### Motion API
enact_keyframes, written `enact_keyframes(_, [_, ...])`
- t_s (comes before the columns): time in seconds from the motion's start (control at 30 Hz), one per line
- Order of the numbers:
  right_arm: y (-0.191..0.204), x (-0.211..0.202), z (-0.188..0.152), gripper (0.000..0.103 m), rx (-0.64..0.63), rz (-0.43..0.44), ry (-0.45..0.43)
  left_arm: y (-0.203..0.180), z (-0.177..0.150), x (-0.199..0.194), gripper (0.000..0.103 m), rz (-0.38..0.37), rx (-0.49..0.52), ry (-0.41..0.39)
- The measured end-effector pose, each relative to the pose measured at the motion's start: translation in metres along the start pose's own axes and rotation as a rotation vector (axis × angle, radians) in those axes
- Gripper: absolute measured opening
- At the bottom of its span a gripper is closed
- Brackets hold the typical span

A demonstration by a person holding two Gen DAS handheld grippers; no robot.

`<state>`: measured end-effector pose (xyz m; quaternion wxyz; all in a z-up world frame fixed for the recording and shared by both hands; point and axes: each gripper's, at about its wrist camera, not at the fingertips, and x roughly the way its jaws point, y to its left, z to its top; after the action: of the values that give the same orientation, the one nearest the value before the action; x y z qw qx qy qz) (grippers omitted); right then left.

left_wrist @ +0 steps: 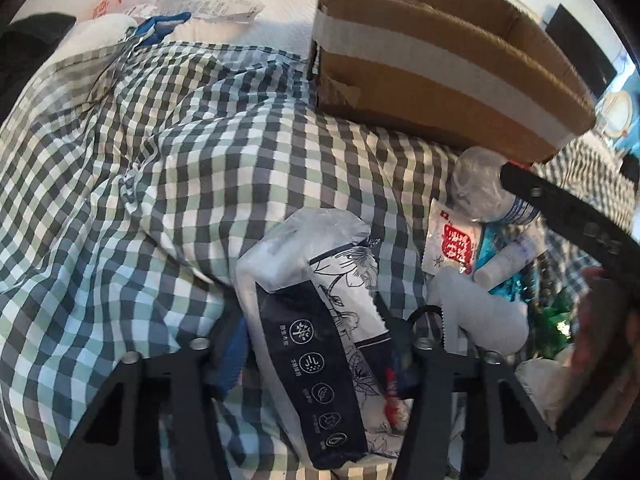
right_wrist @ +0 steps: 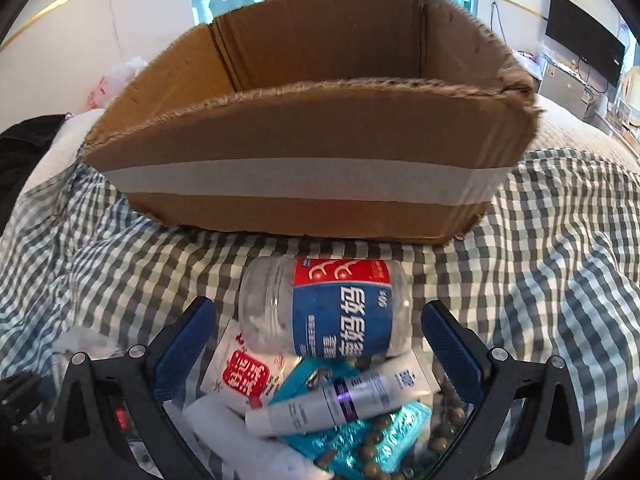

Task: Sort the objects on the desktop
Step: 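Grasp the white-and-navy packet with the left tool while the right tool grasps the floss jar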

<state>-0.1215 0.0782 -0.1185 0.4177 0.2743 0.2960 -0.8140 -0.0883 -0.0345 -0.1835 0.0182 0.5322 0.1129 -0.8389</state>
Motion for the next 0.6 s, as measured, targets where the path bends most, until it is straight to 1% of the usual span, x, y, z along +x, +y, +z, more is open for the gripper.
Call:
enact_keyframes(0.03, [0.001,0.005,0.0,0.103,-0.001,-0.008,0.011,0.002,0.001,-0.001,0.05,-0.011,-0.006,0.001])
enact_keyframes(0.1, [0.0,0.012,0.001,0.103,0.0,-0.014,0.027,0.003,0.001,-0.003,0.042,-0.019,-0.011,0.0])
enact_keyframes(0.17, [-0.001,0.019,0.0,0.103,0.001,-0.003,0.05,0.002,0.002,-0.005,0.039,-0.018,-0.007,-0.002])
enact_keyframes(0.23, [-0.002,0.022,-0.001,0.1,0.007,0.007,0.069,0.0,0.003,-0.006,0.038,-0.01,0.003,-0.003])
enact_keyframes(0.3, [-0.005,0.024,-0.002,0.09,0.02,0.016,0.085,-0.001,0.003,-0.006,0.038,-0.006,0.008,-0.005])
enact_keyframes(0.43, [-0.007,0.022,-0.005,0.09,0.018,0.016,0.09,-0.001,0.005,-0.007,0.038,0.001,0.013,-0.012])
enact_keyframes(0.6, [-0.006,0.013,-0.009,0.089,0.011,0.017,0.081,-0.005,0.004,-0.015,0.037,0.023,0.039,-0.039])
